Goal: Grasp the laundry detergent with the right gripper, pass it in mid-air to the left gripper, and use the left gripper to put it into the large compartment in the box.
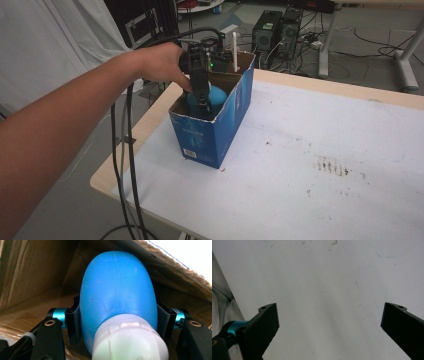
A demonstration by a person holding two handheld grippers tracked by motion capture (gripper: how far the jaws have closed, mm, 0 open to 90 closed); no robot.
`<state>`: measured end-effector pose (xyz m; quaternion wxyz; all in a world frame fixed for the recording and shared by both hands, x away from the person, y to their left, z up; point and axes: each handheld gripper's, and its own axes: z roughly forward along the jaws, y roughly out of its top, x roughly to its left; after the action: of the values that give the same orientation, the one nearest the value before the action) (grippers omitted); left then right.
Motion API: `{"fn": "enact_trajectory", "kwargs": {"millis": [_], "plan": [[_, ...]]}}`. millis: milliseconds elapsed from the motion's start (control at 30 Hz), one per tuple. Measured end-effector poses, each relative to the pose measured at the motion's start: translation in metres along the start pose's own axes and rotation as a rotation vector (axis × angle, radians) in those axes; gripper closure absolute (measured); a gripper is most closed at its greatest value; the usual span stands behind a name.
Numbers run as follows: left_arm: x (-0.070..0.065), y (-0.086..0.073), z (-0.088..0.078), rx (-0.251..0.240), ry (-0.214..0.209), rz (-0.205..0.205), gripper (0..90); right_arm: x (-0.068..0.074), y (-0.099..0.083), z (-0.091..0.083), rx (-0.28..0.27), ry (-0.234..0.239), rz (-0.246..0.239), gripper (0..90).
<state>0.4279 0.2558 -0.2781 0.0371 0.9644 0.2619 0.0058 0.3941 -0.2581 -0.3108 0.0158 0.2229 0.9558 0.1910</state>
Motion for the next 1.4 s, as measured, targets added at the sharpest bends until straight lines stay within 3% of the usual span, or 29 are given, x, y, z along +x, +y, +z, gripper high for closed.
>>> {"fn": "enact_trajectory", "kwargs": {"millis": [433,667,933,1100,1200,1267,1333,1400], "plan": [[0.003,0.000,0.002,-0.042,0.016,-0.026,30.2,0.004,0.002,0.001,0.009,0.002,-0.015,0.8],[0.007,-0.005,-0.016,-0.122,0.020,-0.074,25.6,0.005,0.004,0.002,0.005,0.004,-0.016,0.8],[0.005,-0.004,-0.038,-0.171,0.043,-0.075,22.2,0.008,0.008,0.003,0.002,0.010,-0.030,0.8],[-0.002,-0.001,-0.052,-0.190,0.047,-0.068,22.0,0.009,0.009,0.000,-0.007,0.006,-0.030,0.8],[-0.012,0.005,-0.071,-0.245,0.059,-0.087,22.1,0.010,0.009,-0.002,-0.011,0.003,-0.033,0.8],[-0.015,0.007,-0.075,-0.256,0.060,-0.084,22.1,0.010,0.009,-0.002,-0.011,0.001,-0.030,0.8],[-0.027,0.015,-0.088,-0.271,0.057,-0.035,22.1,0.011,0.009,-0.003,-0.014,-0.005,-0.034,0.8],[-0.031,0.020,-0.093,-0.285,0.050,-0.011,22.0,0.011,0.009,-0.003,-0.015,-0.005,-0.035,0.8]]}}
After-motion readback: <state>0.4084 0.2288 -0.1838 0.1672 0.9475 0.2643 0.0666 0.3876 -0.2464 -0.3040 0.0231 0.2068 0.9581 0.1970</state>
